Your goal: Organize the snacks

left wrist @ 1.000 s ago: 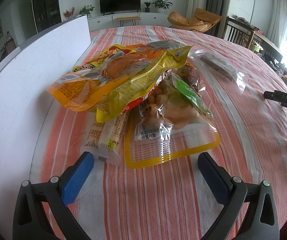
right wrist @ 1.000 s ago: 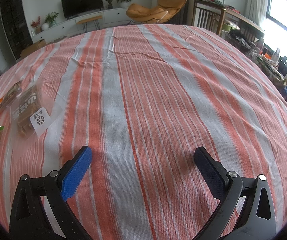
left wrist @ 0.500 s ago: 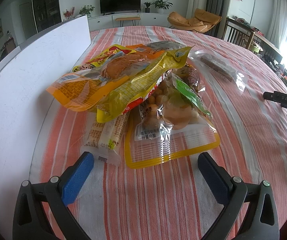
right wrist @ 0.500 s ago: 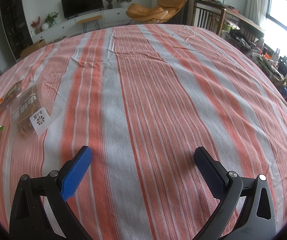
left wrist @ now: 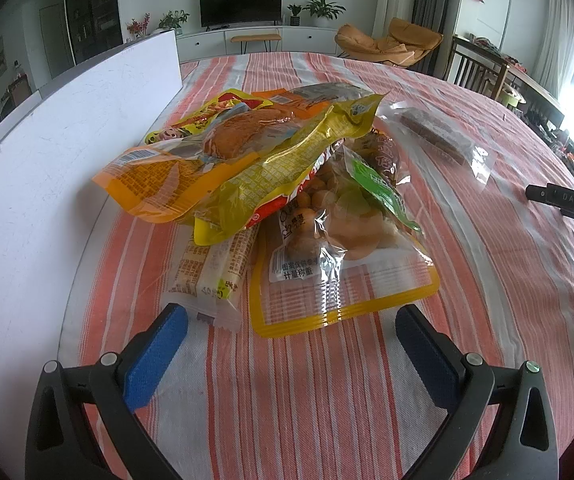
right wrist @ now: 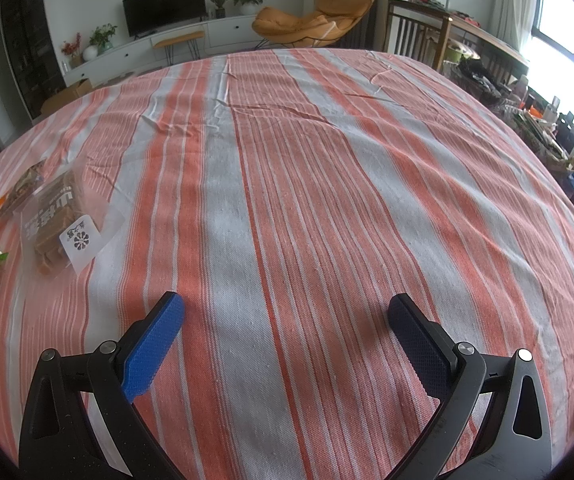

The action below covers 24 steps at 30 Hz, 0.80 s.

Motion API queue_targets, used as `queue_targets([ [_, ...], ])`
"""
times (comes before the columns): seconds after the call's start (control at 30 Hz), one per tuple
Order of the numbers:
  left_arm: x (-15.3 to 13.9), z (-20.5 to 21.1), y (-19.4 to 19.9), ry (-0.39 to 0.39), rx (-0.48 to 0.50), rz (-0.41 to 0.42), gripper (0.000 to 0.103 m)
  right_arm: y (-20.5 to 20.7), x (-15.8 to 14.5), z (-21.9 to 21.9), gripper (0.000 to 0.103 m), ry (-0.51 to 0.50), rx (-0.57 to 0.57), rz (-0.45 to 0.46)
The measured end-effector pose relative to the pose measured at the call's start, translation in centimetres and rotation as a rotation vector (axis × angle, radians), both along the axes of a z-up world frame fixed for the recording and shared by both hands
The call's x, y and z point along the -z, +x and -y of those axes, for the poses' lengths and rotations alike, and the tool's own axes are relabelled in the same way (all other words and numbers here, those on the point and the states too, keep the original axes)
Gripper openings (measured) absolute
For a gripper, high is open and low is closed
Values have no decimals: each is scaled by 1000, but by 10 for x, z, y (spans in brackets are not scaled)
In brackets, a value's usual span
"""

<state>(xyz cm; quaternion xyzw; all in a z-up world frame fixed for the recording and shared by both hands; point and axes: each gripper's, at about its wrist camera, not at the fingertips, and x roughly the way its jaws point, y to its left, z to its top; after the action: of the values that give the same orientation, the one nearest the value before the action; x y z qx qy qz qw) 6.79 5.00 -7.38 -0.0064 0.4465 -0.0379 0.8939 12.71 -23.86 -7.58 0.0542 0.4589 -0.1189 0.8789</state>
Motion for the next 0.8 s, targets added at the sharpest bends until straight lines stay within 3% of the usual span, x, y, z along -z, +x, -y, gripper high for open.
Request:
queue_targets([
  [0.3, 0, -1, 0, -8, 0, 2, 103, 0, 0, 0, 103, 0, 0, 0],
  [0.47, -4, -11, -7, -79, 3, -8, 102, 0, 0, -1, 103, 0, 0, 0],
  [0.57, -28, -20, -15, -168, 54, -8, 102, 0, 0, 0, 103, 0, 0, 0],
  [0.63, -54, -25, -12, -180, 92, 31, 102, 0, 0, 0, 103, 0, 0, 0],
  [0.7, -81, -23, 4, -112, 155, 47, 102, 0, 0, 0, 103, 0, 0, 0],
  [0.8, -91, -12, 35, 55, 220, 34, 100, 0, 0, 0, 103, 0, 0, 0],
])
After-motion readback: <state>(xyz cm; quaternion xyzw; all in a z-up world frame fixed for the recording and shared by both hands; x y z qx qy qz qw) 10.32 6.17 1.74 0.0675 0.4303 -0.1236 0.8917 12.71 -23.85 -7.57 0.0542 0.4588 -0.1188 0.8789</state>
